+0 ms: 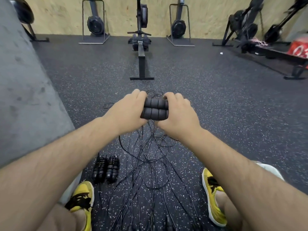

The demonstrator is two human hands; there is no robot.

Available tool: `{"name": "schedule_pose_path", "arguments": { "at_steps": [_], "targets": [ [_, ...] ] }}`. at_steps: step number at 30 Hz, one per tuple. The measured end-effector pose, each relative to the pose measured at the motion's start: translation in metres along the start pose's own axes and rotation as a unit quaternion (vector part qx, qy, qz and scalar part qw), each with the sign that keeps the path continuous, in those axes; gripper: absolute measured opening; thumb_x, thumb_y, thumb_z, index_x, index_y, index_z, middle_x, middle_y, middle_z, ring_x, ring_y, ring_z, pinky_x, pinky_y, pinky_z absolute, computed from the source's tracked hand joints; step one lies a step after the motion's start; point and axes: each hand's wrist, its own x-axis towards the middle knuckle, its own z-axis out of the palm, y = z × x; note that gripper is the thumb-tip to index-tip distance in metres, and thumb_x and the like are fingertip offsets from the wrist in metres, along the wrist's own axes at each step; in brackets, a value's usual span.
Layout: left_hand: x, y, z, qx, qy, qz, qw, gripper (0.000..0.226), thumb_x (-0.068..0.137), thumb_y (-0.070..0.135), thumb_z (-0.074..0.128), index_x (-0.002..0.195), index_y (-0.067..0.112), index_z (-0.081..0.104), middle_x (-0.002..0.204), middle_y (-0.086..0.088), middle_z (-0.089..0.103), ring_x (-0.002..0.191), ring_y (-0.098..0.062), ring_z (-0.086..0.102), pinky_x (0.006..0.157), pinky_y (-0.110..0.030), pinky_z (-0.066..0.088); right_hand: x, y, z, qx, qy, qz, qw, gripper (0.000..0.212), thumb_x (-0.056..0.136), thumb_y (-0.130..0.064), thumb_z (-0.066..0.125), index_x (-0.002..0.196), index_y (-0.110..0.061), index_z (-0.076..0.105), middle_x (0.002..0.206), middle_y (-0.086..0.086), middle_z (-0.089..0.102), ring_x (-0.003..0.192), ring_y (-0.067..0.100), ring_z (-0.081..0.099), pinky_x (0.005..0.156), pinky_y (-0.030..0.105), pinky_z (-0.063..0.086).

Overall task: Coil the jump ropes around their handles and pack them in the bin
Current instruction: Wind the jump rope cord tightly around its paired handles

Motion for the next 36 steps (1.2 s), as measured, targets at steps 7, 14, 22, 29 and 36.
{"name": "schedule_pose_path", "arguments": {
  "at_steps": [7, 14, 22, 29, 36],
  "targets": [
    [-0.009, 0.001, 0.003, 0.042, -0.002, 0.008, 0.999, 0.043, 0.076, 0.035, 0.066, 0.11, 0.014, 0.051, 0.105, -0.005, 0.053, 0.098, -0.031, 0.05, 0.076, -0.045, 0.049, -0.005, -0.006, 0.01, 0.099, 0.031, -0.014, 0.994, 0.04, 0.072, -0.014, 0.067, 0.108, -0.015, 0.048, 0.11, 0.003, 0.034, 0.094, 0.03, 0.046, 0.084, 0.046, 0.05],
    [-0.004, 0.003, -0.021, 0.063, 0.082, -0.026, 0.994, 0.041, 0.08, 0.043, 0.064, 0.106, 0.014, 0.051, 0.104, -0.005, 0.058, 0.096, -0.031, 0.055, 0.071, -0.04, 0.043, 0.005, 0.01, 0.018, 0.354, 0.054, 0.25, 0.9, 0.113, 0.066, -0.02, 0.089, 0.152, -0.027, 0.017, 0.141, 0.009, 0.037, 0.122, 0.025, 0.051, 0.104, 0.039, 0.045],
    [-0.009, 0.008, -0.033, -0.008, 0.126, 0.01, 0.992, 0.035, 0.077, 0.035, 0.069, 0.1, 0.015, 0.052, 0.095, -0.002, 0.058, 0.089, -0.031, 0.055, 0.07, -0.038, 0.04, -0.019, -0.088, 0.062, 0.415, -0.24, 0.036, 0.877, 0.07, 0.067, -0.043, 0.079, 0.131, -0.025, 0.059, 0.125, -0.011, 0.066, 0.114, 0.0, 0.057, 0.094, 0.025, 0.048],
    [-0.016, -0.011, -0.041, 0.015, 0.121, 0.038, 0.992, 0.039, 0.073, 0.039, 0.068, 0.103, 0.016, 0.058, 0.092, -0.003, 0.059, 0.086, -0.031, 0.056, 0.073, -0.042, 0.047, -0.011, -0.1, 0.049, 0.389, -0.306, -0.031, 0.868, 0.024, 0.103, -0.02, 0.044, 0.086, -0.018, 0.06, 0.071, 0.005, 0.061, 0.067, 0.019, 0.067, 0.062, 0.025, 0.045],
    [-0.02, -0.057, -0.055, -0.008, 0.063, 0.05, 0.997, 0.069, 0.068, 0.075, 0.074, 0.106, 0.021, 0.056, 0.089, 0.003, 0.054, 0.084, -0.021, 0.049, 0.073, -0.034, 0.038, 0.019, -0.008, -0.008, 0.278, -0.249, -0.039, 0.927, 0.026, 0.101, -0.04, 0.054, 0.086, -0.023, 0.065, 0.055, -0.016, 0.047, 0.049, 0.005, 0.038, 0.048, 0.018, 0.032]
  ]
}}
